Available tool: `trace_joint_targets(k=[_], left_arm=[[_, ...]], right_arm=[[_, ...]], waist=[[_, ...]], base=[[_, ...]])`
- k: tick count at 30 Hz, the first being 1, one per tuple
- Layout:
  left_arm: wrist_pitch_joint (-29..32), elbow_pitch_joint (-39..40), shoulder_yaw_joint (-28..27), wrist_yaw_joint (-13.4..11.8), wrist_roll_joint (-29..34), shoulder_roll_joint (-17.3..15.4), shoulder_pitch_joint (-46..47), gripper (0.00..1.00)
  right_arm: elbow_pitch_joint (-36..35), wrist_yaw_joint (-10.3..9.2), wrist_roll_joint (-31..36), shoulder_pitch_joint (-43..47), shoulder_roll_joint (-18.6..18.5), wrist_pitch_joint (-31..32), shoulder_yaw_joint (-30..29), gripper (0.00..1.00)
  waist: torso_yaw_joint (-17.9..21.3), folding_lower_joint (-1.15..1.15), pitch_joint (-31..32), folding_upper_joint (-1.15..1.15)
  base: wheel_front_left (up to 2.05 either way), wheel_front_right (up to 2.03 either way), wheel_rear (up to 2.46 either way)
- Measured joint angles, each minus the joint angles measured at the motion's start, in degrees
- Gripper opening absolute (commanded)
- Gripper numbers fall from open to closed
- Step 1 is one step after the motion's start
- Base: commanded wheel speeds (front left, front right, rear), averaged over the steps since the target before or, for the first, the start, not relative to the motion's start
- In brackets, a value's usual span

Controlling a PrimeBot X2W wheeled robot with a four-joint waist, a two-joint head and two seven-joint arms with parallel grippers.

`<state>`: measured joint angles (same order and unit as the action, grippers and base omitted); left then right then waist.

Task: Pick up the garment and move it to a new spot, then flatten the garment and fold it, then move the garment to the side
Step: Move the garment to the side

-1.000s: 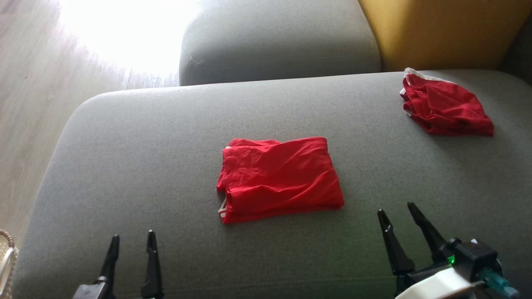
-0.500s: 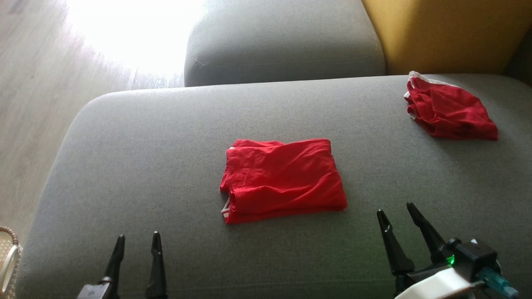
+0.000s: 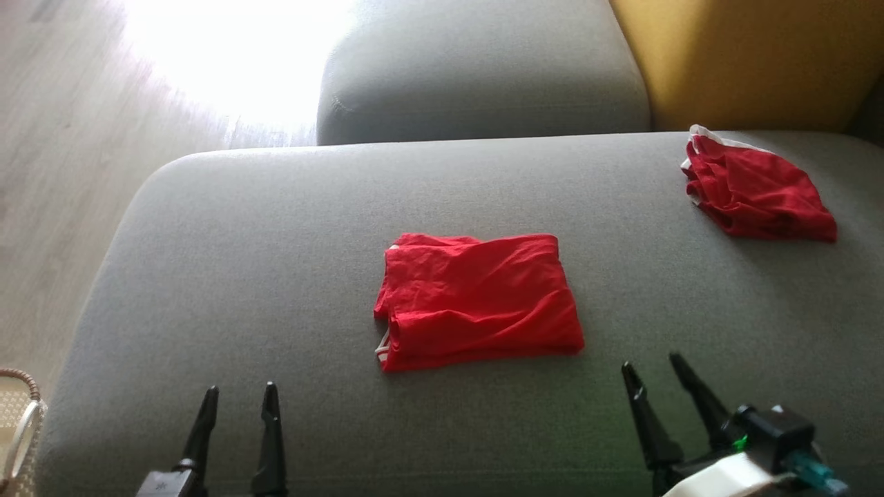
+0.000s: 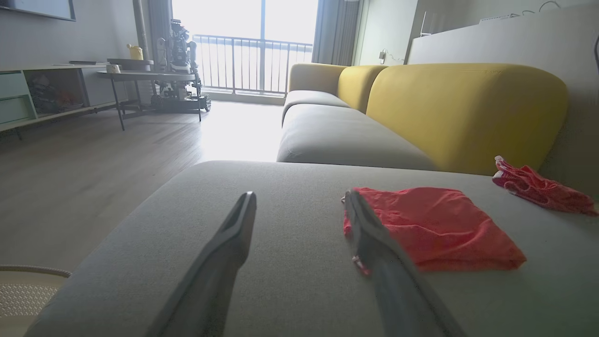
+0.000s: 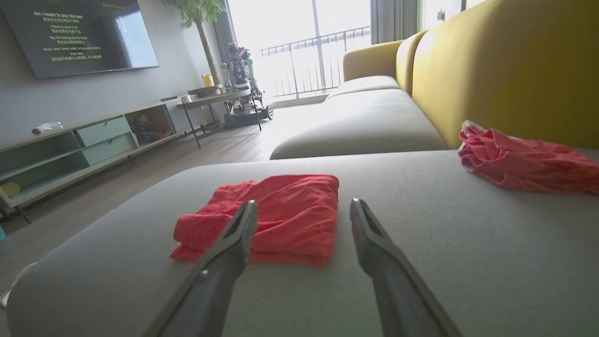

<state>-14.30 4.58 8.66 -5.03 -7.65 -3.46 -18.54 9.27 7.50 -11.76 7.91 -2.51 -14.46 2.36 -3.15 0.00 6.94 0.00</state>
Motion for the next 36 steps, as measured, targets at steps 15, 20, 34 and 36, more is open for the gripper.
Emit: trace_joint_targets(k=[15, 20, 34, 36], left_arm=[[0.0, 1.01, 3.58, 0.49, 1.02, 0.07, 0.79, 1.0], [0.0, 0.96, 3.97, 0.52, 1.03, 0.07, 2.3, 1.0], [0.0, -0.38, 6.83, -0.54, 0.86, 0.09, 6.0, 1.0], [0.0, -0.43, 7.47, -0.6, 0.86, 0.1, 6.81, 1.0]], right_arm=[[28.35, 0.0, -16.97, -22.29, -0.01, 1.71, 2.19, 1.0], [37.47, 0.0, -17.53, -29.64, -1.23, 4.49, 1.47, 1.0], [50.09, 0.0, -24.85, -40.57, -5.91, 14.14, 2.64, 1.0], [51.37, 0.0, -26.37, -41.34, -6.38, 16.06, 2.69, 1.0]], waist=[[-5.51, 0.0, -2.83, 0.0], [-7.56, 0.0, -4.75, 0.0], [-10.55, 0.01, -10.76, 0.0], [-10.65, 0.01, -11.44, 0.0]], base=[[0.0, 0.0, 0.0], [0.0, 0.0, 0.0], [0.0, 0.0, 0.0], [0.0, 0.0, 0.0]])
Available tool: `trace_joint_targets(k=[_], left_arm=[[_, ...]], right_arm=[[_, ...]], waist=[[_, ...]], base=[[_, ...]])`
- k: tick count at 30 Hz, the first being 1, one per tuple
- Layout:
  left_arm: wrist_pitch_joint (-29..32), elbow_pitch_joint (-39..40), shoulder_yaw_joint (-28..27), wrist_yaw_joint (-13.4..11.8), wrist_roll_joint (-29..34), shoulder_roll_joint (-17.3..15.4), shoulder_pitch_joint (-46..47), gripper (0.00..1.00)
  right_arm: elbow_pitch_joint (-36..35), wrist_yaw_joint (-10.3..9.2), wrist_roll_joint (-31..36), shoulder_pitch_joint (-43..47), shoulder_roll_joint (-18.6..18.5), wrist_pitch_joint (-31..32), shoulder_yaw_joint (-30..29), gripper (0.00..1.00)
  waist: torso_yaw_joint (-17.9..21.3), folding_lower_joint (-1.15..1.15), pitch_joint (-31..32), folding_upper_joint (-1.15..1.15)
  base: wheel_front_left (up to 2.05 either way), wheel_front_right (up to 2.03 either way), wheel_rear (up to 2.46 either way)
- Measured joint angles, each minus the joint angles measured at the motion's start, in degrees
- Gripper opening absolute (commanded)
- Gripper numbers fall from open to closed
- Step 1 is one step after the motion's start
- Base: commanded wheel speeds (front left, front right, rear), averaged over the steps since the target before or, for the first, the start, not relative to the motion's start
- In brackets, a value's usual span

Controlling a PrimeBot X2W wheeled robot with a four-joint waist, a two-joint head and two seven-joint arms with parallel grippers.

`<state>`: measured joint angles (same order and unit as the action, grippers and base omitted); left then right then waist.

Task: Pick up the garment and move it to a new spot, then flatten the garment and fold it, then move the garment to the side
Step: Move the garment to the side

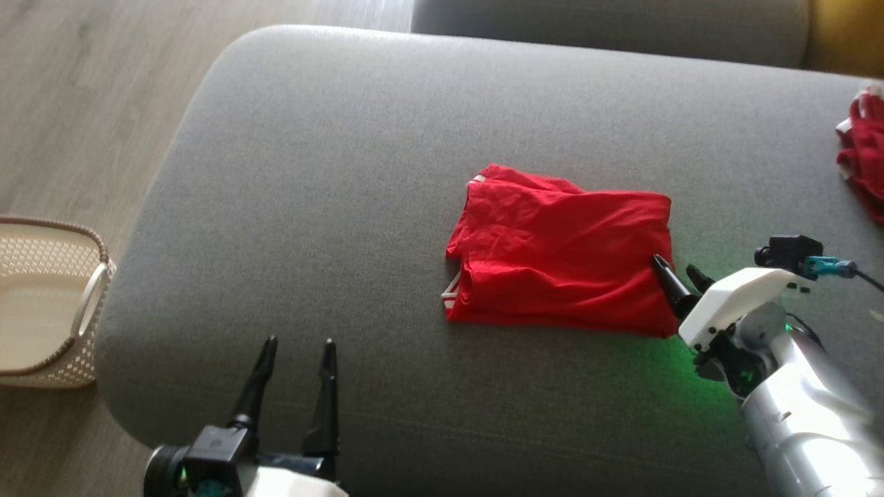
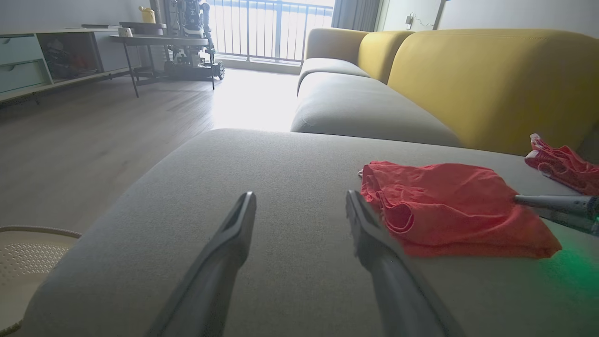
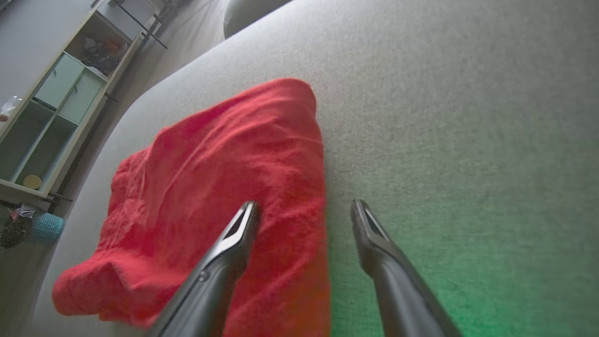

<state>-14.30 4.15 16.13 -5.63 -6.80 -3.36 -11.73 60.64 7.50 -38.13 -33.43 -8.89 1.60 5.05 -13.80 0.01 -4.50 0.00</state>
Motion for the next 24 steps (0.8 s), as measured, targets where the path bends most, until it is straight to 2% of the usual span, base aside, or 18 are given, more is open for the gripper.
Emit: trace_joint_targets(k=[5, 10, 11, 12, 13, 19, 24], left_arm=[[0.0, -0.46, 0.36, -0.45, -2.61, 0.02, 1.54, 1.0], [0.0, -1.48, 0.57, -0.42, -2.57, 0.02, 1.64, 1.0], [0.0, -1.68, 0.7, -0.42, -2.49, 0.02, 1.76, 1.0], [0.0, -1.71, 0.83, -0.42, -2.42, 0.02, 1.83, 1.0], [0.0, -1.71, 1.0, -0.42, -2.35, 0.02, 1.92, 1.0], [0.0, -1.69, 1.34, -0.43, -2.35, 0.03, 2.73, 1.0], [0.0, -1.41, 1.37, -0.41, -2.34, 0.03, 2.66, 1.0]], right_arm=[[2.42, 0.0, -0.77, -1.74, -0.77, 2.27, 1.35, 1.0], [2.31, 0.0, -3.34, -2.89, -0.21, 4.66, 3.53, 1.0], [2.25, 0.0, -3.76, -2.89, -0.23, 4.65, 4.01, 0.68], [2.21, 0.0, -3.85, -2.88, -0.32, 4.64, 4.54, 0.18], [2.21, 0.0, -4.1, -2.88, -0.33, 4.61, 4.8, 0.0], [1.11, 0.0, -4.99, -2.88, -0.69, 2.66, 6.9, 0.0], [-0.88, 0.0, -5.22, -2.98, -1.83, 0.01, 10.36, 0.0]], waist=[[-0.29, 0.0, -1.24, 0.0], [-0.51, 0.0, -1.69, 0.0], [-0.6, -0.01, -1.71, 0.0], [-0.7, -0.01, -1.71, 0.0], [-0.77, -0.01, -1.71, 0.0], [-0.44, -0.01, -1.56, 0.0], [1.39, -0.01, -1.39, 0.0]], base=[[0.0, 0.0, 0.0], [0.0, 0.0, 0.0], [0.0, 0.0, 0.0], [0.0, 0.0, 0.0], [0.0, 0.0, 0.0], [0.0, 0.0, 0.0], [0.0, 0.0, 0.0]])
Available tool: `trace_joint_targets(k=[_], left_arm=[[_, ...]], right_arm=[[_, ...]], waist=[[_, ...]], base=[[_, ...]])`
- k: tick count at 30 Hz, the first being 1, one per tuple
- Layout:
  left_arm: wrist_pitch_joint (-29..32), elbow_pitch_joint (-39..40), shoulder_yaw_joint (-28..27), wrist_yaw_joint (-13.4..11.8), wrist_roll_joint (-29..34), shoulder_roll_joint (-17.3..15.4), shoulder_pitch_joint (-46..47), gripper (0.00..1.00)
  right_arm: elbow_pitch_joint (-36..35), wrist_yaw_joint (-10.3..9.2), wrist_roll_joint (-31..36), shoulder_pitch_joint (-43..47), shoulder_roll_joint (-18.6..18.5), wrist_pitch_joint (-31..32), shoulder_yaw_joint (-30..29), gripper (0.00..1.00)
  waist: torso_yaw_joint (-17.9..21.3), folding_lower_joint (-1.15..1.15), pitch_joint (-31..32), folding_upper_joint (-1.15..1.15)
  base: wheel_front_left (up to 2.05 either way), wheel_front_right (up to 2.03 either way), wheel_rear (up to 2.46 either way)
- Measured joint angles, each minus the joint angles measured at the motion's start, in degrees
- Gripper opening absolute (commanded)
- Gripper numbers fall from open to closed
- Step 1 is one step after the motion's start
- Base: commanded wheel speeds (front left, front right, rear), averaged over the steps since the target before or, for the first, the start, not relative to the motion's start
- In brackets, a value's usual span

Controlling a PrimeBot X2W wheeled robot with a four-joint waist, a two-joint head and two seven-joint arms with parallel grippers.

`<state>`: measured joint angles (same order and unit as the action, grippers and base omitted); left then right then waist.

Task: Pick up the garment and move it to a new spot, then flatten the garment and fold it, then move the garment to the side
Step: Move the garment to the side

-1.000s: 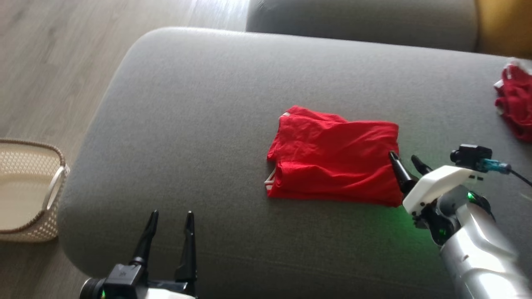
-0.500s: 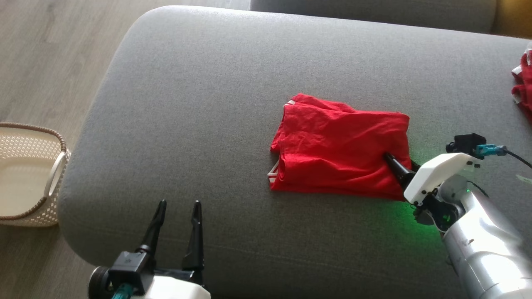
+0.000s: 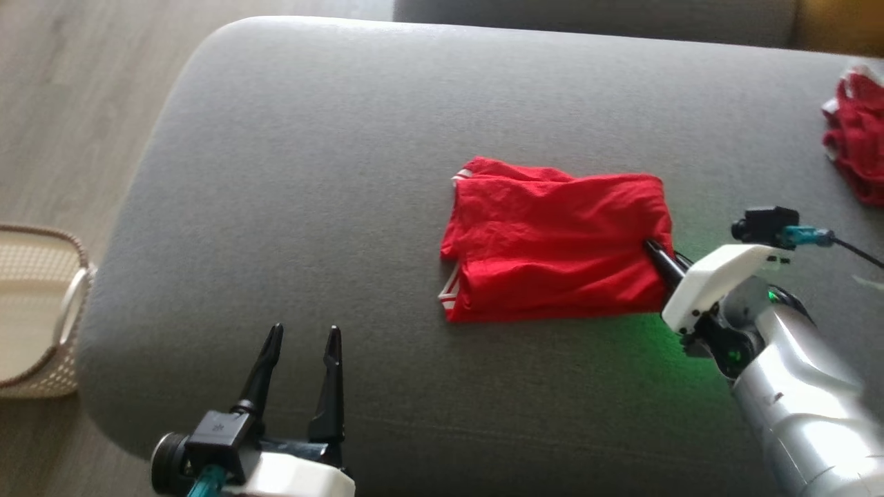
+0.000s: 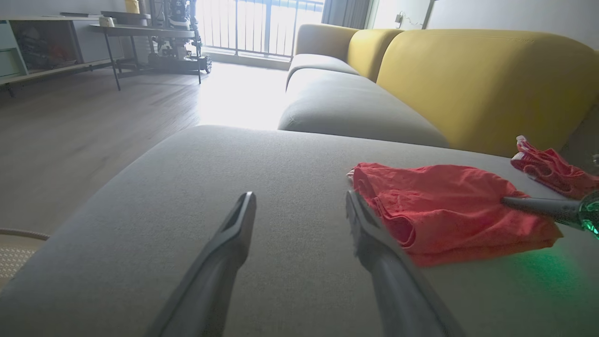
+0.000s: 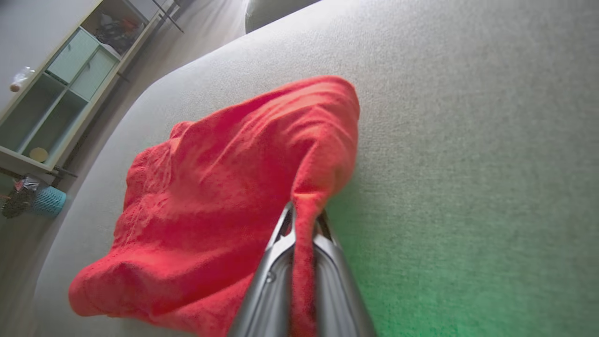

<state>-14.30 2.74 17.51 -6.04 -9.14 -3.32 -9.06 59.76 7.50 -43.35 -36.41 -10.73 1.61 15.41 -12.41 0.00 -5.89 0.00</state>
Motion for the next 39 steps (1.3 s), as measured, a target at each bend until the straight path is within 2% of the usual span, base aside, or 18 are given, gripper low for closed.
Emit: trace_joint_targets(k=[7, 21, 25, 28, 34, 39], left_arm=[[0.0, 0.62, -0.03, 0.02, 0.05, 0.0, 0.74, 1.0], [0.0, 1.55, 0.53, 1.58, 2.19, 0.13, 6.63, 1.0], [-0.01, 0.91, 2.13, 2.31, 2.42, 0.12, 9.66, 1.0], [-0.01, 0.67, 3.32, 2.88, 2.5, 0.18, 12.04, 1.0], [-0.01, 1.22, 4.8, 2.93, 2.5, 0.16, 15.75, 1.0], [-0.41, 2.33, 6.24, 2.47, 2.41, 0.18, 17.44, 1.0]], right_arm=[[-2.69, 0.0, 0.25, -1.98, -0.09, -1.9, 5.83, 0.0], [-6.12, 0.0, -1.09, -8.47, 0.58, -4.34, 14.89, 0.0], [-6.12, 0.0, -1.01, -14.63, -1.15, -5.27, 15.94, 0.0], [-6.09, 0.0, -0.99, -19.92, -3.88, -5.86, 16.15, 0.0], [-3.52, 0.0, 0.12, -28.56, -9.16, -6.43, 16.03, 0.0], [1.42, 0.0, 1.52, -36.62, -13.25, -7.27, 13.17, 0.0]], waist=[[5.4, 0.0, -0.79, 0.0], [19.65, 0.0, -5.93, 0.0], [20.86, 0.0, -9.51, 0.0], [20.9, 0.01, -12.4, 0.0], [19.23, 0.01, -17.3, 0.0], [17.68, 0.0, -20.59, 0.0]], base=[[0.0, 0.0, 0.0], [0.0, 0.0, 0.0], [0.0, 0.0, 0.0], [0.0, 0.0, 0.0], [0.0, 0.0, 0.0], [0.0, 0.0, 0.0]])
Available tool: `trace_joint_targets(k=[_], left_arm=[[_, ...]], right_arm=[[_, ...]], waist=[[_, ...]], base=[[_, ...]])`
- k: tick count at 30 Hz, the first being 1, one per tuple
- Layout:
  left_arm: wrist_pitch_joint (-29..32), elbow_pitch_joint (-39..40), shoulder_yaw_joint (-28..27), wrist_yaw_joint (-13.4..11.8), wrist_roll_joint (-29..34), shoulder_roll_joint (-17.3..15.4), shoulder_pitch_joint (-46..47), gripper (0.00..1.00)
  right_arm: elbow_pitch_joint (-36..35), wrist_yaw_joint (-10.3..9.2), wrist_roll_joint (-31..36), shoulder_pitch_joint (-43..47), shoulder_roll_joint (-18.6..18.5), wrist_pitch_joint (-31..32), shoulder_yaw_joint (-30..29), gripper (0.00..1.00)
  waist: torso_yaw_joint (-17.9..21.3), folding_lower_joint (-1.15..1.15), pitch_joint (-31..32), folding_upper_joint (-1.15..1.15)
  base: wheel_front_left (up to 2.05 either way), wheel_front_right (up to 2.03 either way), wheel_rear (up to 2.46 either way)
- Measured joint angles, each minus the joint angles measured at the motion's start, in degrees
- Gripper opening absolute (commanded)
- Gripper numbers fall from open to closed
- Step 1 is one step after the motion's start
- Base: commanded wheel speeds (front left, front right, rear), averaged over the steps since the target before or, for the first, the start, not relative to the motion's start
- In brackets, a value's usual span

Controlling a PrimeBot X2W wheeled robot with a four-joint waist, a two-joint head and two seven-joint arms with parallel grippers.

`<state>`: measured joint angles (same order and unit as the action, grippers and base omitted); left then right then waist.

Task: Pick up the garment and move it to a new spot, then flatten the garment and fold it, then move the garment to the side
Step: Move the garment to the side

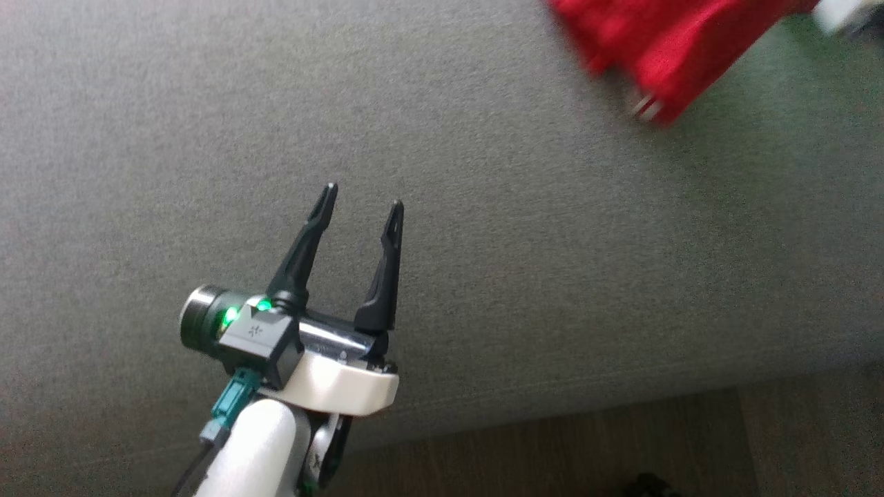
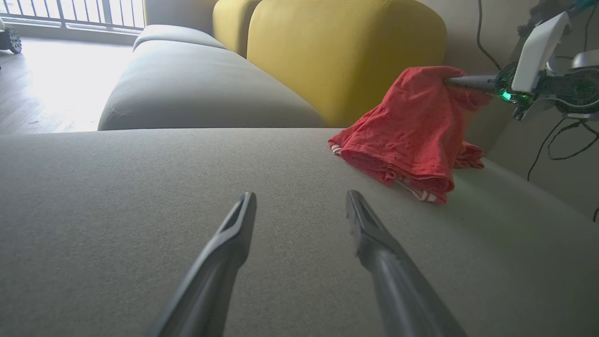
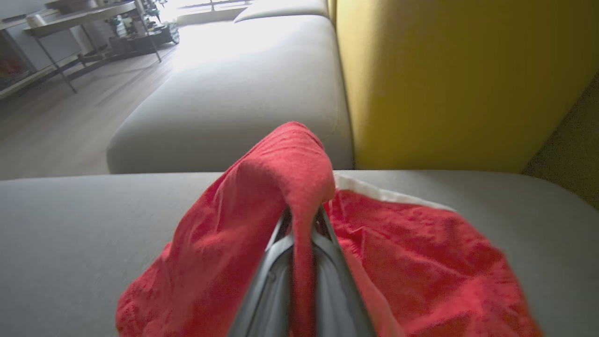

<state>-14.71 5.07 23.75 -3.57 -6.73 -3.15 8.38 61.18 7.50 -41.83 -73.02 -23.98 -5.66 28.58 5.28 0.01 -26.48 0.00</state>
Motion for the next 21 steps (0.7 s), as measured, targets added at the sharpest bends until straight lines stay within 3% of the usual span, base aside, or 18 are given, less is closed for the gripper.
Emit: trace_joint_targets(k=[6, 10, 14, 21], left_arm=[[-0.01, 0.53, 0.6, -0.04, -0.05, 0.01, 2.96, 1.0], [-0.01, 0.52, 0.48, -0.04, -0.05, 0.01, 4.1, 1.0], [-0.01, 0.34, 0.67, -0.01, -0.05, 0.01, 4.7, 1.0], [-0.01, 0.48, 1.57, 0.04, -0.07, 0.05, 6.28, 1.0]], right_arm=[[7.6, 0.0, 2.61, -8.83, -6.71, -1.64, -3.36, 0.0], [12.16, 0.0, 5.94, -12.27, -8.88, -2.03, -4.12, 0.0], [13.66, 0.01, 9.95, -12.43, -9.43, -1.87, -4.97, 0.0], [13.85, 0.01, 20.65, -12.17, -15.67, 1.71, -8.73, 0.0]], waist=[[-1.64, 0.0, -3.5, 0.0], [-2.28, 0.0, -5.38, 0.0], [-2.59, 0.0, -6.15, 0.0], [-3.74, -0.01, -6.85, 0.0]], base=[[0.0, 0.0, 0.0], [0.0, 0.0, 0.0], [0.0, 0.0, 0.0], [0.0, 0.0, 0.0]])
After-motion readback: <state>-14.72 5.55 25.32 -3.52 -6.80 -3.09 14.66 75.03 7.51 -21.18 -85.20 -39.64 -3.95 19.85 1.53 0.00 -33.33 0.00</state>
